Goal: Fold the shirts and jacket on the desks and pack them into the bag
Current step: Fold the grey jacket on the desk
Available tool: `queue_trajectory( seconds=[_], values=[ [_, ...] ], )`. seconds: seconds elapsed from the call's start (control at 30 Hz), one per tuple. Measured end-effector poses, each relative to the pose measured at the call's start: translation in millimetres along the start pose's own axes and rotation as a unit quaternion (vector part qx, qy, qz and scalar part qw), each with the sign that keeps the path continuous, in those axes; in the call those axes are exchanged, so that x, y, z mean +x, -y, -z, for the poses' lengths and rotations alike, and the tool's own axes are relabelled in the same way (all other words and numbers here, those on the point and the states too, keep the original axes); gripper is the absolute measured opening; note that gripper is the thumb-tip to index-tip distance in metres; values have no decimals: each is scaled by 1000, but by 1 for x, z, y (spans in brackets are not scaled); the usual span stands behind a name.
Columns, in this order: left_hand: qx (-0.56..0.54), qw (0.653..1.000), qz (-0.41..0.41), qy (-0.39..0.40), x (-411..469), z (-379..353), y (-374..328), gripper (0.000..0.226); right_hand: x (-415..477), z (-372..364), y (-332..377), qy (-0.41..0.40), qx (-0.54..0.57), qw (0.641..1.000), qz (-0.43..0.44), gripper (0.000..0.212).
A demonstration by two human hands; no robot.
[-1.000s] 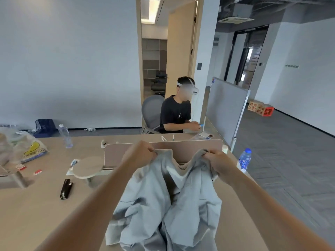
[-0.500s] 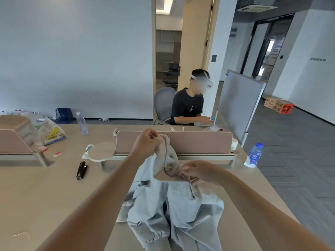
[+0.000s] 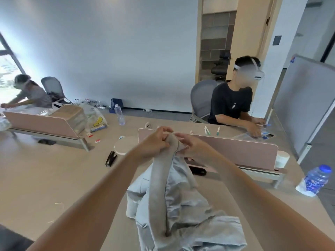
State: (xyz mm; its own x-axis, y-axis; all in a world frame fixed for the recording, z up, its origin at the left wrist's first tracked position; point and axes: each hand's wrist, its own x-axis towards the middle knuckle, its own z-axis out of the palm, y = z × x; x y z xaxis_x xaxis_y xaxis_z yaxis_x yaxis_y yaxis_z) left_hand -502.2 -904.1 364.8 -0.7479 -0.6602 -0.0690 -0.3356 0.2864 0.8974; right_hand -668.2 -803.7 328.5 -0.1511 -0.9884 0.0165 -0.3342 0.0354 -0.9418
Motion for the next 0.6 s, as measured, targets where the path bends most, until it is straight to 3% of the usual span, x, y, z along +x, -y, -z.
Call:
queue_trajectory(
  seconds=[0.13,0.27,0.33,0.43,0.53,0.6],
  values=[
    [27,999,29,-13,-5,2,-6,48,13,-2,-5,15,-39,999,16,51],
    [56,997,48,-35,-21,12,0,36,25,-14,1,51,-43,998,11,55],
    [49,995,57,-67,-31,17,2,30,28,-25,9,57,-64,996,38,40],
    [35,985,78,-151,-45,28,11,27,31,-37,18,8,-18,999,36,13],
    [46,968,117,-216,-62,33,26,26,46,-44,25,-70,-12,997,5,14],
    [24,964,154,-216,-76,31,32,30,57,-46,30,-154,-18,988,15,17]
  ],
)
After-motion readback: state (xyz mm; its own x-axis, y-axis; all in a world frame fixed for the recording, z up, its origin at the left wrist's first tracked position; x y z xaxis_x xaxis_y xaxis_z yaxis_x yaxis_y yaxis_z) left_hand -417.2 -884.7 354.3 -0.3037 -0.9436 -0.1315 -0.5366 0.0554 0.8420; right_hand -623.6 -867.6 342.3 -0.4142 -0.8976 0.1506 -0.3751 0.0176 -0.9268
